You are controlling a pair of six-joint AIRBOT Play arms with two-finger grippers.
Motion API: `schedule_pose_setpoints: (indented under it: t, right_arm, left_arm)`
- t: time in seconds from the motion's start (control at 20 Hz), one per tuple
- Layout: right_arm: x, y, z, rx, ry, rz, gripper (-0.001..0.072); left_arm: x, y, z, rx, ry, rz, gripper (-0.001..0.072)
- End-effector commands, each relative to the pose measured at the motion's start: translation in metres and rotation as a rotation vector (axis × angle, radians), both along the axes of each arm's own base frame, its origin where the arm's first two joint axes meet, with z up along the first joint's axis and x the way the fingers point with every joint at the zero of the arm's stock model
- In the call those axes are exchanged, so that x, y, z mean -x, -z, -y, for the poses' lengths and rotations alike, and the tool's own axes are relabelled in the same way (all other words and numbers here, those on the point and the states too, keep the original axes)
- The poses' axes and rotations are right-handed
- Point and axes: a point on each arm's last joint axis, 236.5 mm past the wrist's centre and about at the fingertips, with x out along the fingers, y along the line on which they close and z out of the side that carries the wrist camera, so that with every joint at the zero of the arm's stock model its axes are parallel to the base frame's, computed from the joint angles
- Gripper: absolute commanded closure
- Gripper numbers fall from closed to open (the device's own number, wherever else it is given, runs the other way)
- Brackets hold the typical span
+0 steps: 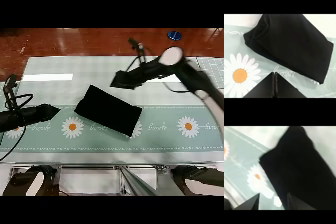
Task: Fold the shirts.
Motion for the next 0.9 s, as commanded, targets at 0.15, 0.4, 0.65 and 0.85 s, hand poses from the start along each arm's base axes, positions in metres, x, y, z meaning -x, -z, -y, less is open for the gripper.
schedule_pose_setpoints:
  t: [0.15,0.4,0.65,0.85]
  right_arm:
    - [0.061,0.016,0.225,0.434,0.647,0.115,0.0306]
    - [0.106,0.136,0.175,0.095,0.796,-0.169,0.0306]
    - [0.111,0.175,0.107,-0.105,0.627,-0.355,0.0306]
    - [0.1,0.187,0.078,-0.2,0.555,-0.428,0.0306]
  left_arm:
    - [0.0,0.002,0.0,0.001,-0.001,-0.006,0.0689]
    - [0.0,0.003,0.0,0.001,0.001,-0.009,0.0689]
    - [0.003,0.004,0.001,0.002,0.01,-0.021,0.0689]
    - [0.008,0.006,0.003,0.005,0.022,-0.038,0.0689]
